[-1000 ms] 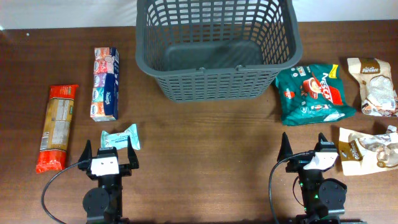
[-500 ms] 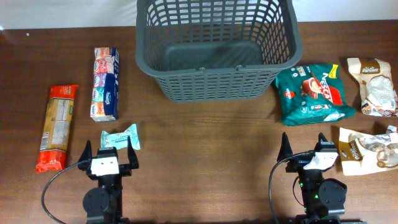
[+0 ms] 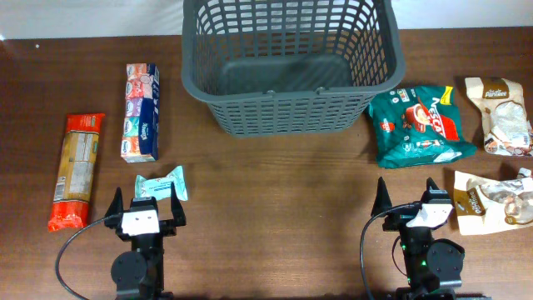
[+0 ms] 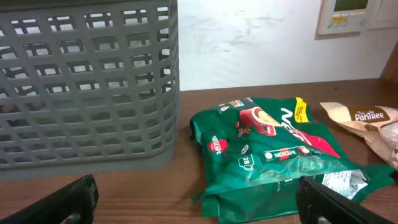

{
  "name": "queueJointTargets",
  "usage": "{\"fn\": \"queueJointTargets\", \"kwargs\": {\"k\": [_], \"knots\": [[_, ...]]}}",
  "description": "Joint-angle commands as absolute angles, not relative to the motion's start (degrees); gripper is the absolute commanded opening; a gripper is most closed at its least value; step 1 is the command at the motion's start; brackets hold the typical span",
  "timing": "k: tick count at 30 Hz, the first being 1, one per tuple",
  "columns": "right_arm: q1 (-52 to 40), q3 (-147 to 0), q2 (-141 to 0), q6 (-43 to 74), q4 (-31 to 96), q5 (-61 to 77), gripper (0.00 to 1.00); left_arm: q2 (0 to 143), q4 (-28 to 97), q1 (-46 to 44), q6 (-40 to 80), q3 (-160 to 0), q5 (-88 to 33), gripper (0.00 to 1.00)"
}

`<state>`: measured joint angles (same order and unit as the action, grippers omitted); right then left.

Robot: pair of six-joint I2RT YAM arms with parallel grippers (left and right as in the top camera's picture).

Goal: Pack container

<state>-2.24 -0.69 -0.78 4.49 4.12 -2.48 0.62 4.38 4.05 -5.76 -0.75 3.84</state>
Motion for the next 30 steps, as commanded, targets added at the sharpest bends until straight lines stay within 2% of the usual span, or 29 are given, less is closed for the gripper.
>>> {"fn": "queueJointTargets", "kwargs": {"k": [1, 9, 14, 17, 25, 30], "knots": [[-2.6, -0.3, -0.2, 4.6, 4.4, -3.2, 0.99, 0.3, 4.6, 4.2, -5.3, -0.5, 3.2, 0.99], [-2.6, -0.3, -0.2, 5.4, -3.3, -4.4, 0.99, 0.3, 4.6, 4.2, -5.3, -0.5, 3.2, 0.99], [-2.6, -3.8, -0.4, 2.4, -8.5, -18.5, 0.99, 0.3, 4.6, 4.2, -5.3, -0.5, 3.2, 0.99], [-2.6, -8.8, -2.1, -3.4, -8.0, -20.4, 0.99, 0.3, 4.6, 4.2, -5.3, -0.5, 3.2, 0.99], [-2.6, -31.5, -20.5, -9.4, -4.0, -20.5, 0.99, 0.3, 4.6, 4.2, -5.3, -0.5, 3.2, 0.99], [-2.6, -56.1, -39.8, -10.3, 13.8, -24.6, 0.99, 0.3, 4.6, 4.2, -5.3, -0.5, 3.2, 0.99]]}}
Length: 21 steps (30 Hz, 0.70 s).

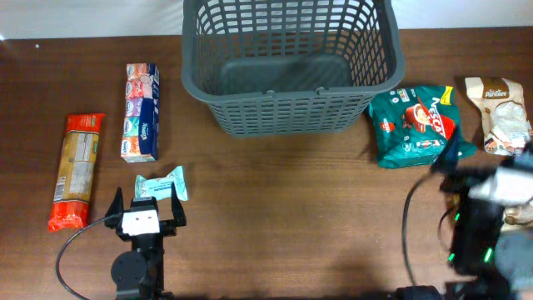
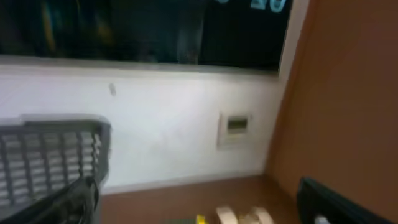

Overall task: Pack container
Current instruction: 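Move the right gripper over the green Nescafé bag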

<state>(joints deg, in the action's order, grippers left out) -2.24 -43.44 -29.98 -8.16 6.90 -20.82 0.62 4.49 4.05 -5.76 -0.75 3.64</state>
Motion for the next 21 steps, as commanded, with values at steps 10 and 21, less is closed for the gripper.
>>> {"fn": "queueJointTargets", "kwargs": {"k": [10, 21], "knots": [[-2.6, -83.5, -62.0, -10.3, 53.9, -26.4, 0.99, 0.3, 4.6, 4.2, -5.3, -0.5, 3.2, 0.99], [1.9, -87.3, -66.3, 2.4, 52.4, -38.2, 0.99, 0.3, 4.6, 4.2, -5.3, -0.5, 3.2, 0.99]]}}
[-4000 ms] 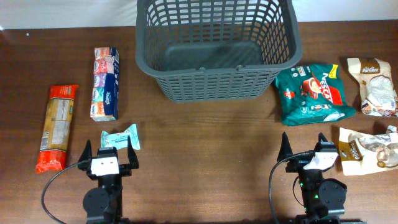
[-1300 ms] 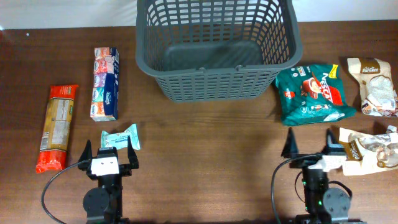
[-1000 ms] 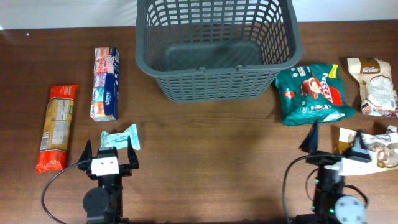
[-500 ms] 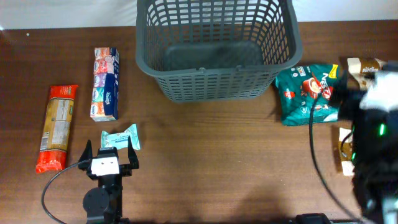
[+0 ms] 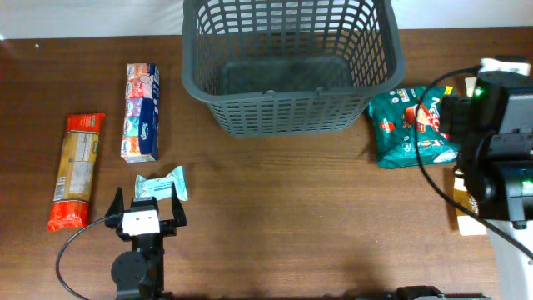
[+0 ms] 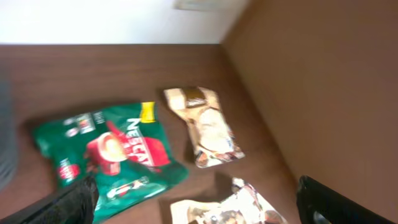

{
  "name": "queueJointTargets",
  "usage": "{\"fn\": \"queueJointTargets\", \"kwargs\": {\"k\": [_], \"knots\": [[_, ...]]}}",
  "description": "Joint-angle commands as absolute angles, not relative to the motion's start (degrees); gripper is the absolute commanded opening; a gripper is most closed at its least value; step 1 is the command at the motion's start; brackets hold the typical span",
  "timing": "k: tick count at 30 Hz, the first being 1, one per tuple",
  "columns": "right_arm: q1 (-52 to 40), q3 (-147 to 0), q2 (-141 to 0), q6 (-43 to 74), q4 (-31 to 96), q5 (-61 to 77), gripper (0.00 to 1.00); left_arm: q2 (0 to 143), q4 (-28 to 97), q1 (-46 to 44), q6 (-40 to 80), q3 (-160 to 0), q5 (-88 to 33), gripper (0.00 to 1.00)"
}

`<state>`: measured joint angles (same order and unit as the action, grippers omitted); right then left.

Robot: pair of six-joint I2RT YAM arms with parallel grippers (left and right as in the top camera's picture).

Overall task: Pack container
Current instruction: 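Move the right gripper over the green Nescafé bag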

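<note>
The grey plastic basket (image 5: 287, 71) stands at the back middle of the table. A green Nescafe bag (image 6: 112, 149) lies to its right, also seen from overhead (image 5: 412, 125). A beige snack bag (image 6: 205, 124) lies beside it, and a second beige bag (image 6: 230, 208) lies nearer. My right gripper (image 6: 196, 190) hangs open high above these bags, holding nothing. In the overhead view the right arm (image 5: 500, 142) covers most of both beige bags. My left gripper (image 5: 146, 207) rests open at the front left, just behind a small teal packet (image 5: 162, 183).
A multicoloured tissue pack (image 5: 141, 112) and a red pasta packet (image 5: 75, 171) lie at the left. A brown wall (image 6: 323, 81) runs close along the table's right side. The white back wall borders the far edge.
The right arm has moved from the front right toward the back. Its camera, which faced the wall, now looks down on the green and beige bags. The left arm is still.
Both grippers first rested open at the front edge, the right one facing the basket and green bag at table level. Then the right arm was raised at the front right, facing the wall. Now it hangs open over the right-hand bags.
</note>
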<state>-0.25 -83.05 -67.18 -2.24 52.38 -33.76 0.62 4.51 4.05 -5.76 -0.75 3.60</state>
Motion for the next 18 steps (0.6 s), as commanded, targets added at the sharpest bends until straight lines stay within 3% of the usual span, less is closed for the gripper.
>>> {"fn": "queueJointTargets", "kwargs": {"k": [1, 14, 18], "knots": [[2.0, -88.2, -66.0, 2.4, 52.7, -38.2, 0.99, 0.3, 4.6, 4.2, -5.3, -0.5, 3.2, 0.99], [1.8, -89.3, -63.7, 2.5, 51.6, -37.9, 0.99, 0.3, 4.6, 4.2, -5.3, -0.5, 3.2, 0.99], [2.1, -89.3, -63.9, 2.4, 51.4, -32.3, 0.99, 0.3, 4.6, 4.2, -5.3, -0.5, 3.2, 0.99]]}}
